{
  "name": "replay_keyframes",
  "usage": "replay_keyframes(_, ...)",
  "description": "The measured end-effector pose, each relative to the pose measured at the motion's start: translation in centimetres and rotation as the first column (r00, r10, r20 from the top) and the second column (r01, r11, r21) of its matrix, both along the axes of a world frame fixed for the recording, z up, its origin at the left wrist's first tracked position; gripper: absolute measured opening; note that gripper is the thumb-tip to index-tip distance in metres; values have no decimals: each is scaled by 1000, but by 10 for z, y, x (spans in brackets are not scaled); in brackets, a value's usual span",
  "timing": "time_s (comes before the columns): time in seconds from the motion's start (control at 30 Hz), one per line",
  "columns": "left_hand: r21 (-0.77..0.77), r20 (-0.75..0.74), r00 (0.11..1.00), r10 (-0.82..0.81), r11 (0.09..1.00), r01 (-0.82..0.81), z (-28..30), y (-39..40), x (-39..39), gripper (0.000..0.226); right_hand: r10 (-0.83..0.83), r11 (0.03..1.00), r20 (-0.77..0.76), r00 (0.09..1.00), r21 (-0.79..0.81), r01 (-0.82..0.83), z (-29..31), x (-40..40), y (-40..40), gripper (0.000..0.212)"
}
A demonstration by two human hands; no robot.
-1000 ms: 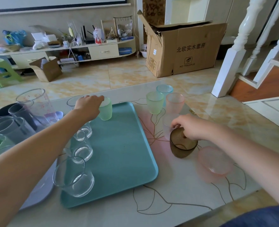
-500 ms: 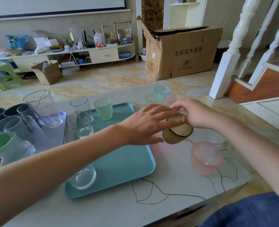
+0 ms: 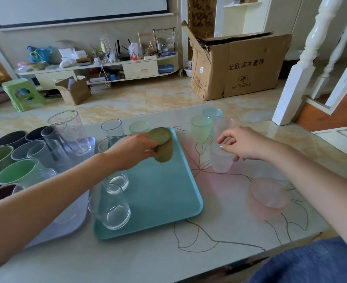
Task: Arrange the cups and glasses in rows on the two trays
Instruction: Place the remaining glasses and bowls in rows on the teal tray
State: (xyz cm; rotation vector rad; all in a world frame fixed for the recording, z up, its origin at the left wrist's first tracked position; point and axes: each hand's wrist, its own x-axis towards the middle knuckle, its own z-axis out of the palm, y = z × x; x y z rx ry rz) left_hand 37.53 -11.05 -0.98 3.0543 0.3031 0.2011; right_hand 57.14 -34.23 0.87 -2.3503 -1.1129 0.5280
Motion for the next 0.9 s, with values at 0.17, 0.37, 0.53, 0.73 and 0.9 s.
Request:
replay_keyframes(0.17,15,-99,977,191,982,-191,-11,28,-6,14,18,987,31,999,-159,-13,-8,3,3,16)
replay_keyframes(0.37,-8,-192,946,262,963,-268,-25,40,0,20,47,970,57,997,-241,-32,-14,3,9,14)
replay_keyframes(0.53,-45,-209,945,250,963,-265,-24,42,5,24,78,952,86,993,-304,-48,-20,6,16,21)
replay_keyframes(0.73,-39,-207,941,268,959,-282,-23,42,10,29,99,934,122,988,-353,-50,-22,7,20,23)
replay_keyframes(0.9,-62,-205,942,266,957,-284,-24,43,12,36,100,938,129,987,-342,-50,-23,6,20,22)
